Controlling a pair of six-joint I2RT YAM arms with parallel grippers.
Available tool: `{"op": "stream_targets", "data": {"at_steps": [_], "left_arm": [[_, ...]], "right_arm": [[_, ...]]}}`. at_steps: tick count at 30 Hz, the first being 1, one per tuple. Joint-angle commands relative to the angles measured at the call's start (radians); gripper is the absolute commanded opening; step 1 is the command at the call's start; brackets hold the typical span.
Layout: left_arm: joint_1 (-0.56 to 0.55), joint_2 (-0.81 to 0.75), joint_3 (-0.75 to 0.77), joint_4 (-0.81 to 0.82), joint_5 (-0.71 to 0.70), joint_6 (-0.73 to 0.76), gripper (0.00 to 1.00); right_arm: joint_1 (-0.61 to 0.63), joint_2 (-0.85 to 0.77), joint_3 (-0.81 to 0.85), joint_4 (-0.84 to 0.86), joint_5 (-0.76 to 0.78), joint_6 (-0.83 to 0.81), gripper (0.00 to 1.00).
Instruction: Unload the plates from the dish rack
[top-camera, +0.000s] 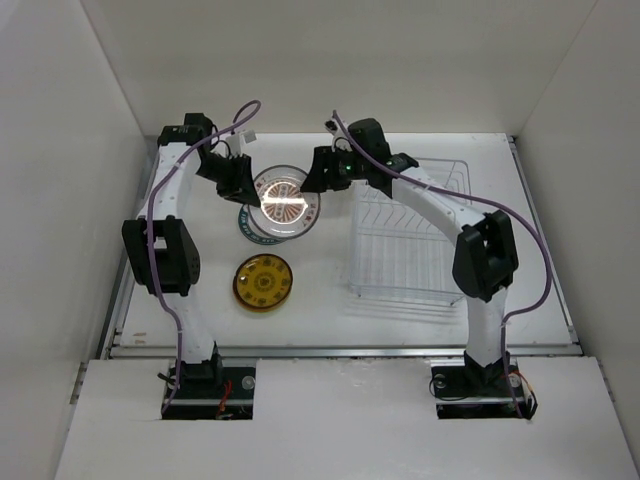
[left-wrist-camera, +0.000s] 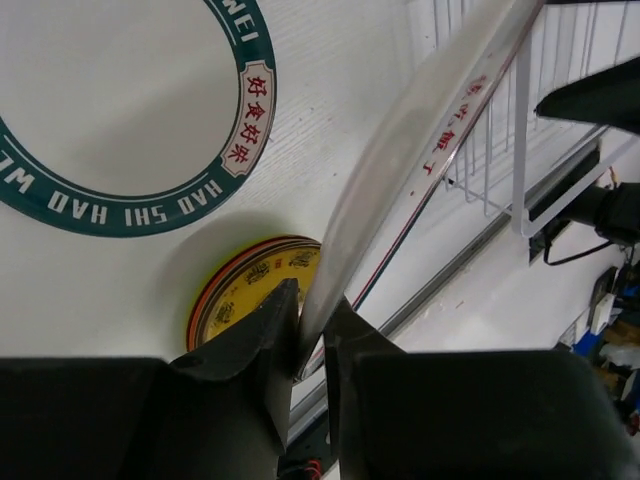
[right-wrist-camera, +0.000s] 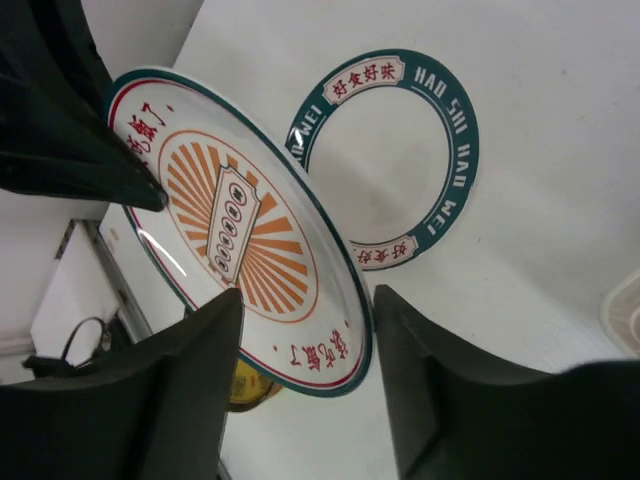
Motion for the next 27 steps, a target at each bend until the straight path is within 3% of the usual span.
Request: {"op": "stream_targets", "data": {"at_steps": [1,3,6,11,18,19,21,23,25,27], "left_arm": [[0.007,-0.016,0.014,0.002,-0.018,-0.006,0.00],[0.030,-0.025,0.014,0.020,-0.044,-0.020,0.00],[0.041,0.003,0.014,0.054,-0.091,-0.063,0.00],[0.050,0.148,0.115,0.050,-0.144,-0.154,0.00],[0.031,0.308,0.201,0.024,-0.259,-0.197,0.00],[0.030,0.308,0.202,0.015,-0.274,-0.188,0.04],[0.018,0.320,0.202,0.001,-0.314,-0.175,0.45],[0.009,0.320,0.191,0.001,-0.343,-0.163,0.70],[0.000,0.285,0.180,0.001,-0.372,-0.151,0.87],[-0.012,0.252,0.171,0.010,-0.415,-0.140,0.94]], "right_arm": [[0.043,-0.003,0.076,-0.056,0.064,-0.005,0.64],[0.043,-0.020,0.085,-0.088,0.113,-0.029,0.84],[0.043,-0.094,0.076,-0.110,0.233,-0.040,0.99],[0.043,-0.206,0.052,-0.135,0.414,-0.054,1.00],[0.043,-0.299,0.029,-0.196,0.436,-0.089,1.00],[0.043,-0.318,0.016,-0.196,0.436,-0.098,1.00],[0.043,-0.327,0.016,-0.196,0.436,-0.099,1.00],[0.043,-0.348,0.007,-0.196,0.447,-0.099,1.00],[0.043,-0.348,0.007,-0.196,0.447,-0.099,1.00],[0.043,-0.361,0.007,-0.196,0.457,-0.099,1.00]]}}
